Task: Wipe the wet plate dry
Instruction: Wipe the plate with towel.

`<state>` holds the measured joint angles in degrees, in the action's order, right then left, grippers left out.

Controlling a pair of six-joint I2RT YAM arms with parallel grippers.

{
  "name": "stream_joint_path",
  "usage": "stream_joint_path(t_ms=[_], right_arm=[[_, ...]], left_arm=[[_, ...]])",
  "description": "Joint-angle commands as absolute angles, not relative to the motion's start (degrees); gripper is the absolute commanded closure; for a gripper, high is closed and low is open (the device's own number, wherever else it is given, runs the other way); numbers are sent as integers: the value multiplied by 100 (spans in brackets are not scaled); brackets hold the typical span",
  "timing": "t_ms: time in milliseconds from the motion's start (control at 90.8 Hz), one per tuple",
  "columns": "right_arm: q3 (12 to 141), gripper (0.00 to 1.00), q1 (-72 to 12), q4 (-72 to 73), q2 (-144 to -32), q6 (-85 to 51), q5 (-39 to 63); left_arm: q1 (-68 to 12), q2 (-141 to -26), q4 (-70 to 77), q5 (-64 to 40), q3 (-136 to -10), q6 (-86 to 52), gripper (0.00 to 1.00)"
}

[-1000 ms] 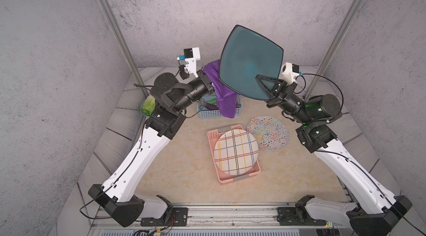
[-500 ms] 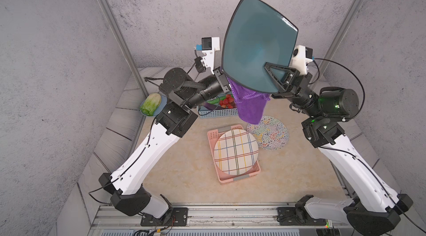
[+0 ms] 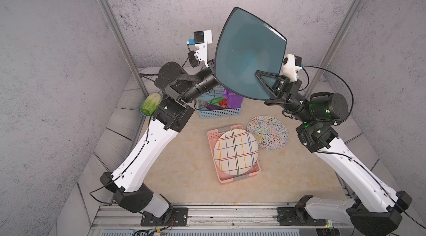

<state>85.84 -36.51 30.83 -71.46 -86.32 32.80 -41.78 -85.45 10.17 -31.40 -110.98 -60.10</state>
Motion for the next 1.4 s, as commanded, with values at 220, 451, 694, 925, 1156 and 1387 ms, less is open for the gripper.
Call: stream_joint_path(t_ms=[220,451,694,925,1156,1387], right_arm=[[8609,100,-2367,1295,-7007,-7810,3002],[8033,100,-2683,305,-6593,-6822,2963],[7805,100,-2850,197,-6429,-6536,3308],[7339,100,-3359,356,-6087,-6411,3460],[8244,100,-3229,-39,-6312,-6289,3064],[8069,100,-2984,-47,-6204,-6419,3400]], left_arm=[[-4386,-6576,-1415,-1824,-9686,-3370,100],[-4377,-7357,-3581,-902,-10543,-1635,100],[-4334,-8356,-3697,-888,-11243,-1618,100],[-3788,-9176,-3898,-1700,-11990,-1686,100],[-4534,-9656,-3963,-2444,-12211,-1520,100],[-3718,-9421,-2939,-2626,-11885,-2551,100]])
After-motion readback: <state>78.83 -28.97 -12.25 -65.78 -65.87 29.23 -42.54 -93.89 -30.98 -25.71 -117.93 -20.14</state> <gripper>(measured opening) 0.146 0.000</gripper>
